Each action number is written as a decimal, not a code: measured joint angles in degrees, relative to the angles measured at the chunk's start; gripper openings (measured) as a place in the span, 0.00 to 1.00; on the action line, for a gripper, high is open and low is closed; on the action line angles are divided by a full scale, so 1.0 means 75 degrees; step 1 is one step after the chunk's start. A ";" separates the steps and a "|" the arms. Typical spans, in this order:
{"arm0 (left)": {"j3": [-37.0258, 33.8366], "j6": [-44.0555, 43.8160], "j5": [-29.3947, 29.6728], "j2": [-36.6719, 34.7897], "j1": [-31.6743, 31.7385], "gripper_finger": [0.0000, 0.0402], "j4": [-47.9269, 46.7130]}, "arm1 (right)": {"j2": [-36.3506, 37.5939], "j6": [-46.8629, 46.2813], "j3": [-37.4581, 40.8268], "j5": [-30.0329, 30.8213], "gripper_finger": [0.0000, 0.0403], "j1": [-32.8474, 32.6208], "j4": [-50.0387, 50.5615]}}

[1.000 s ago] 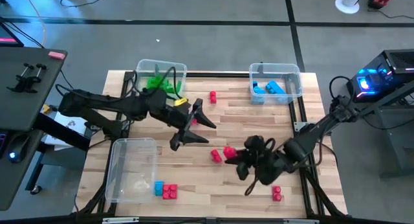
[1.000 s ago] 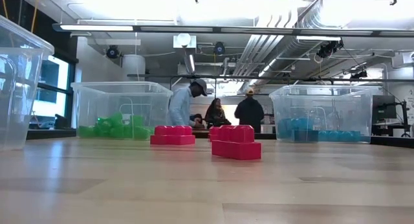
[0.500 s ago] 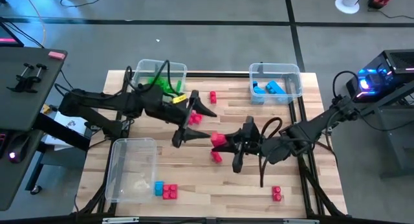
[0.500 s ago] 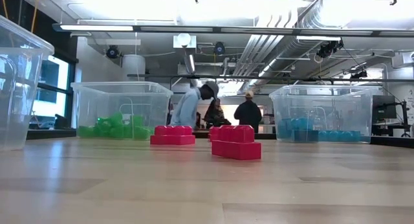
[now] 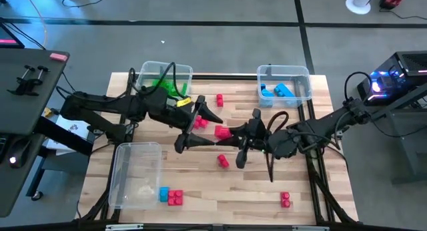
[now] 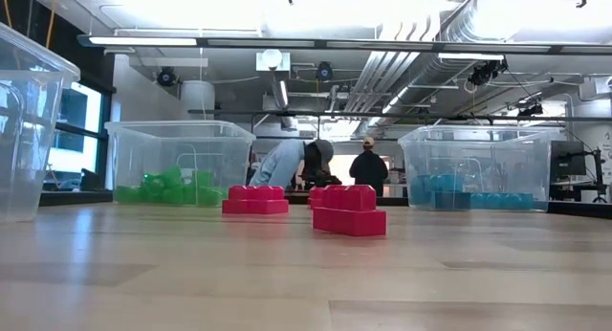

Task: Sort blocks
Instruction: Put the red game piece into the bottom transparent bin

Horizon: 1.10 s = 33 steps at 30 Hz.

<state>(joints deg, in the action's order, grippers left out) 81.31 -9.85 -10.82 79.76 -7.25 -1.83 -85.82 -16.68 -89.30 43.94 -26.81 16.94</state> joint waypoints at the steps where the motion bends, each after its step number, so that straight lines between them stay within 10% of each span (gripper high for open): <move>1: 0.0001 0.0000 0.0047 0.0001 0.0000 0.87 -0.0002 | 0.0000 0.0100 0.0000 -0.0055 0.00 0.0000 -0.0105; 19: -0.0001 0.0454 0.0524 0.0340 -0.0038 0.84 0.0463 | 0.0000 0.0443 0.0000 -0.0855 0.00 0.0336 -0.0652; 33: -0.0001 0.0735 0.1338 0.0337 -0.0071 0.26 0.0743 | 0.0000 0.0579 0.0000 -0.0580 0.06 0.0478 -0.0692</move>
<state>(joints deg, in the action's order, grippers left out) 81.30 -4.33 -0.79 82.28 -7.78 3.75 -85.82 -12.34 -89.30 39.59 -23.22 11.75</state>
